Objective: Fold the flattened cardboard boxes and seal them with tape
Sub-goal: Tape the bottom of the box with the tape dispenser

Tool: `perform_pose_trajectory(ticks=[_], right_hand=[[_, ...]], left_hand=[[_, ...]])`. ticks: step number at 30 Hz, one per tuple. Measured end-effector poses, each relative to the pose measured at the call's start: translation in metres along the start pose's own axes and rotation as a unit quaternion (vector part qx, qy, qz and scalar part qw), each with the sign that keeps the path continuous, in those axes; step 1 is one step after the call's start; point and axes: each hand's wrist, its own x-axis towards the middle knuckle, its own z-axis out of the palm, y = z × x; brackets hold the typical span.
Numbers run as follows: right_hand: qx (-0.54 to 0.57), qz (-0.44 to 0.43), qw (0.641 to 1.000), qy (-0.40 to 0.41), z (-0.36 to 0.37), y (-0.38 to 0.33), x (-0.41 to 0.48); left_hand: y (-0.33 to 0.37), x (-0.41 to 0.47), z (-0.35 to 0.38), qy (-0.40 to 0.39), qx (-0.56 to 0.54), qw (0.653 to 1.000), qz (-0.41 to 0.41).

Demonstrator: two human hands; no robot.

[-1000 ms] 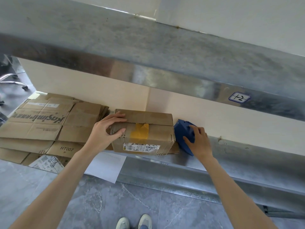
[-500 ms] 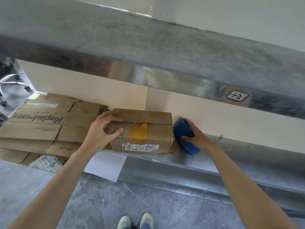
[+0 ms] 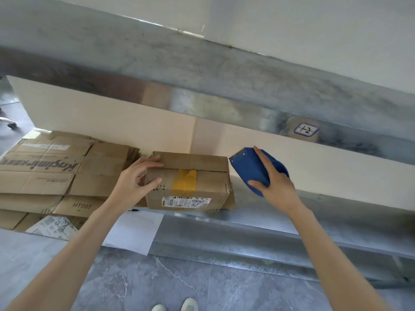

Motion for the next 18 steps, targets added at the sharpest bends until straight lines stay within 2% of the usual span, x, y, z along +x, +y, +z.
perform_pose_trajectory(ticks=[4,10,18], right_hand=[[-0.025,-0.095,0.995,0.018,-0.015,-0.039,-0.001],[-0.111,-0.236,0.965,-0.031,0.011,-0.111,0.013],[-0.147,-0.268,0.948,-0.093,0.036,-0.125,0.035]], left_hand=[[0.001,0.001,0.005,-0.011,-0.028,0.999,-0.011],[0.001,0.002,0.009,-0.008,-0.071,0.997,-0.033],[0.003,0.006,0.007,-0.002,-0.060,0.998,-0.033]])
